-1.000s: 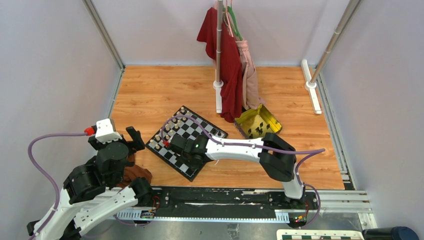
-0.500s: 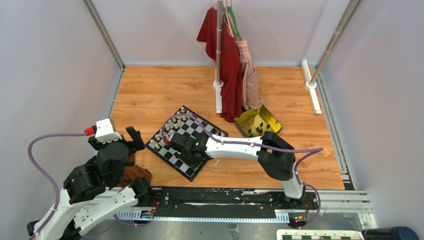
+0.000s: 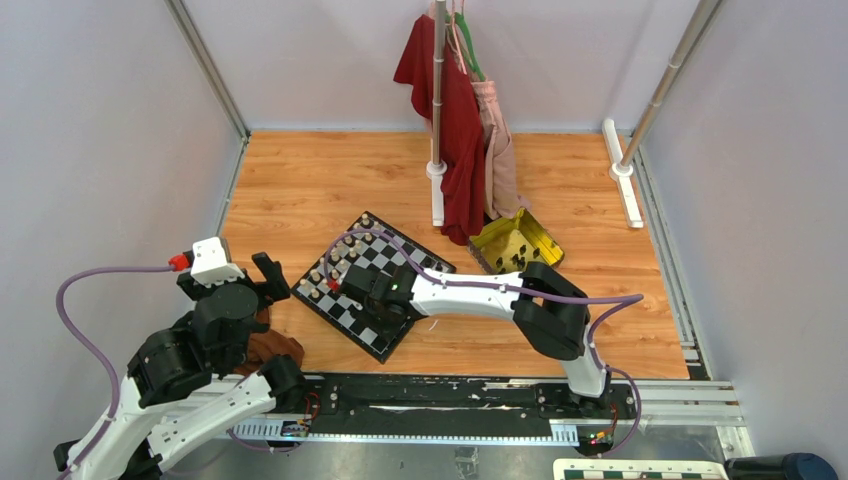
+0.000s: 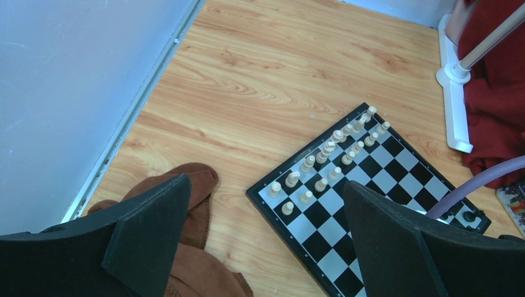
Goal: Set up the chess pieces on the board
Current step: Place the chess piece on the chessboard, then pick up the chess piece from the storage box.
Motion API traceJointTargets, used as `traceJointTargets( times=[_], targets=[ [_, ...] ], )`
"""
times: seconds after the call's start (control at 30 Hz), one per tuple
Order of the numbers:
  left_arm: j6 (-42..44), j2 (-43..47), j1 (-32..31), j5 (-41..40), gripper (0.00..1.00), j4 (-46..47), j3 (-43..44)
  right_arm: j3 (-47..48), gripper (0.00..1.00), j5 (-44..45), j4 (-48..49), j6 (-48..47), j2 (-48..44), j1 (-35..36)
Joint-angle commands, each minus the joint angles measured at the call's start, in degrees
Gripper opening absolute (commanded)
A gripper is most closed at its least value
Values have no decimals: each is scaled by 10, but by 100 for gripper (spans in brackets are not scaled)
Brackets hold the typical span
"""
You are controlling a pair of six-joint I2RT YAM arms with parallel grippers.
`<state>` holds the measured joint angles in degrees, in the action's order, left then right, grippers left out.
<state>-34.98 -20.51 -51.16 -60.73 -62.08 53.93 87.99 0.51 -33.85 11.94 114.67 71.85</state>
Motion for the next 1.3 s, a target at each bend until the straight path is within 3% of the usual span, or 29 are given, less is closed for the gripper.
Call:
traceJointTargets(
  times=[0.0,0.43,0.8,1.03,1.27],
  targets=[
    [-14,-7,-4,-16,100,-3,-2,-9,35,-17,-9,-10,9,-7],
    [-19,-11,-4,-19,100,-3,1,16,40,-10,-39,-17,-36,-8],
    [-30,-42,-4,-18,100,1,6,-22,44,49,-57,23,-169,-27],
    [-3,-87,-4,17,100,52,11,-80,52,147,-60,49,-295,-113],
    [47,-137,-4,41,100,122,4,-178,55,180,-36,73,-360,-277]
  ],
)
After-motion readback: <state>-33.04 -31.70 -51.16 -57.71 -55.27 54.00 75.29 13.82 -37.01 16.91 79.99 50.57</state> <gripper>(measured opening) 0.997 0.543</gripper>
